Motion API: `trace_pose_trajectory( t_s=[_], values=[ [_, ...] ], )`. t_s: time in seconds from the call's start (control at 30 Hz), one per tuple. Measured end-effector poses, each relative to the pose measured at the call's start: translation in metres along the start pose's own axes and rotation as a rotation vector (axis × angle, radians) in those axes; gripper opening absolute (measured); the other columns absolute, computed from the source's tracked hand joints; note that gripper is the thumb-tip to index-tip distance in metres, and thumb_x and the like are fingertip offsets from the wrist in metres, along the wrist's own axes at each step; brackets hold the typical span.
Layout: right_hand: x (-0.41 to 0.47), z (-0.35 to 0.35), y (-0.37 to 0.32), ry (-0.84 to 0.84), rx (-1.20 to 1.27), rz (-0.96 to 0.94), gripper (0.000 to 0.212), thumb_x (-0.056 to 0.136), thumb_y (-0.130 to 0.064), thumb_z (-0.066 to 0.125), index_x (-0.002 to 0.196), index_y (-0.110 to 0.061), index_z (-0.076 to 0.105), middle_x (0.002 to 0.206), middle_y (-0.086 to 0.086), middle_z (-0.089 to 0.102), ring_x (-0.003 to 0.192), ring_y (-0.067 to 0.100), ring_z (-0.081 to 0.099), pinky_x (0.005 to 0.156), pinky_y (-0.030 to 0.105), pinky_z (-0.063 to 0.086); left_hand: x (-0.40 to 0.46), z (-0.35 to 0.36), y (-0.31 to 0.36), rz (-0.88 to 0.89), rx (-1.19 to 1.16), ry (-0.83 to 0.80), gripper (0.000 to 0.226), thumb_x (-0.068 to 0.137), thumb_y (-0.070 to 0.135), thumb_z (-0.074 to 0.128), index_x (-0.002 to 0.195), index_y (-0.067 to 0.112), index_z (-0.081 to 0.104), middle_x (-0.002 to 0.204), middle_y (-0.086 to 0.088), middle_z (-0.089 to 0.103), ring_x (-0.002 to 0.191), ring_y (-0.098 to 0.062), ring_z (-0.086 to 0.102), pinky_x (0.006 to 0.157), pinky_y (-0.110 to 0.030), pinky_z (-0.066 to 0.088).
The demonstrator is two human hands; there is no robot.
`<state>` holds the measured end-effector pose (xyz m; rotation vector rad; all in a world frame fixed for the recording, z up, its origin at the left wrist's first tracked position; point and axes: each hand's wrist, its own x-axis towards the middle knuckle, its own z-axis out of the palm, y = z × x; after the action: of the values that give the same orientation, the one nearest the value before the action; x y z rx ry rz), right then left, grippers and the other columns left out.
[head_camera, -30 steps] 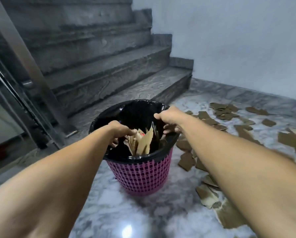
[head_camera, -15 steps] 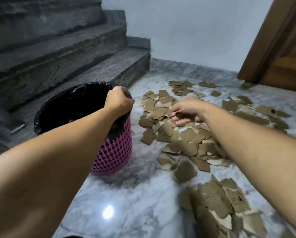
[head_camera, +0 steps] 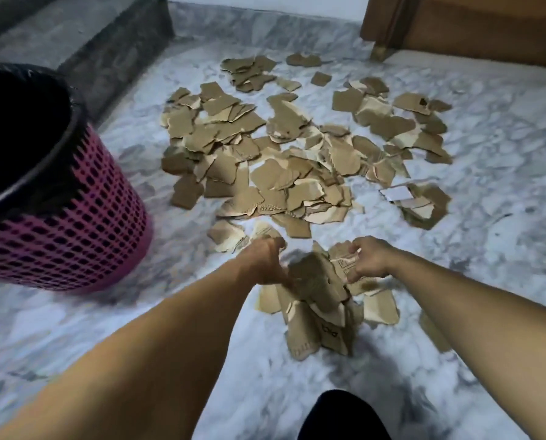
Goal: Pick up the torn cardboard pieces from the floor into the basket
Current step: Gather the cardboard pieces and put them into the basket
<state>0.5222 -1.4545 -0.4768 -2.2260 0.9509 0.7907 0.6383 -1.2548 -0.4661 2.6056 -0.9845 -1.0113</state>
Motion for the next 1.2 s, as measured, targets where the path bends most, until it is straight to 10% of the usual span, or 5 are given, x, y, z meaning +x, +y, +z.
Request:
trace_pose_trajectory(
  t_s=[0.17,0.3,0.87,1.0,1.2],
  values=[
    [0.024,0.028,0.038,0.020,0.026,0.105,0.123,0.036,-0.065,0.086,0.137,-0.011,0.042,0.139,0.015,0.049,0.120,0.032,0.054,0.096,0.042,0.052,0.017,0.070,0.010,-0.193,0.049,-0.178,0.135,0.049,0.062,0.085,0.150,0.016,0.008,0.151,-0.015,0.008,0.141,-0.038,0.010,0.113,-0.047,0.031],
    [0.037,0.041,0.036,0.057,0.014,0.110,0.141,0.032,-0.077,0.083,0.146,-0.010,0.033,0.147,0.015,0.040,0.132,0.034,0.043,0.105,0.041,0.045,0.016,0.101,0.022,-0.316,0.136,-0.066,0.128,0.044,0.060,0.085,0.142,0.020,0.013,0.140,-0.005,0.014,0.131,-0.029,0.020,0.097,-0.050,0.044],
    [0.055,0.025,0.019,-0.004,0.430,0.048,0.041,0.060,-0.012,0.092,0.088,-0.007,0.063,0.088,0.006,0.070,0.085,0.021,0.066,0.073,0.031,0.053,0.054,0.075,-0.010,-0.292,-0.357,0.070,0.062,0.061,0.017,0.084,0.113,0.018,0.052,0.094,0.003,0.057,0.088,-0.017,0.056,0.074,-0.021,0.049],
    [0.063,0.008,0.008,0.008,0.479,0.056,0.052,0.058,-0.015,0.093,0.092,-0.004,0.057,0.100,0.012,0.068,0.091,0.025,0.065,0.085,0.040,0.055,0.067,0.050,-0.022,-0.290,-0.313,0.069,0.045,0.063,0.009,0.080,0.102,0.017,0.060,0.100,-0.001,0.066,0.086,-0.016,0.058,0.060,-0.018,0.045],
    [0.085,-0.033,-0.023,0.116,0.528,0.021,0.086,0.067,-0.019,0.089,0.134,-0.003,0.038,0.132,0.014,0.051,0.117,0.029,0.050,0.096,0.041,0.048,0.091,0.001,-0.044,-0.275,-0.239,0.261,0.042,0.071,0.012,0.074,0.109,0.015,0.058,0.104,-0.006,0.065,0.100,-0.022,0.063,0.086,-0.028,0.054]
  ],
)
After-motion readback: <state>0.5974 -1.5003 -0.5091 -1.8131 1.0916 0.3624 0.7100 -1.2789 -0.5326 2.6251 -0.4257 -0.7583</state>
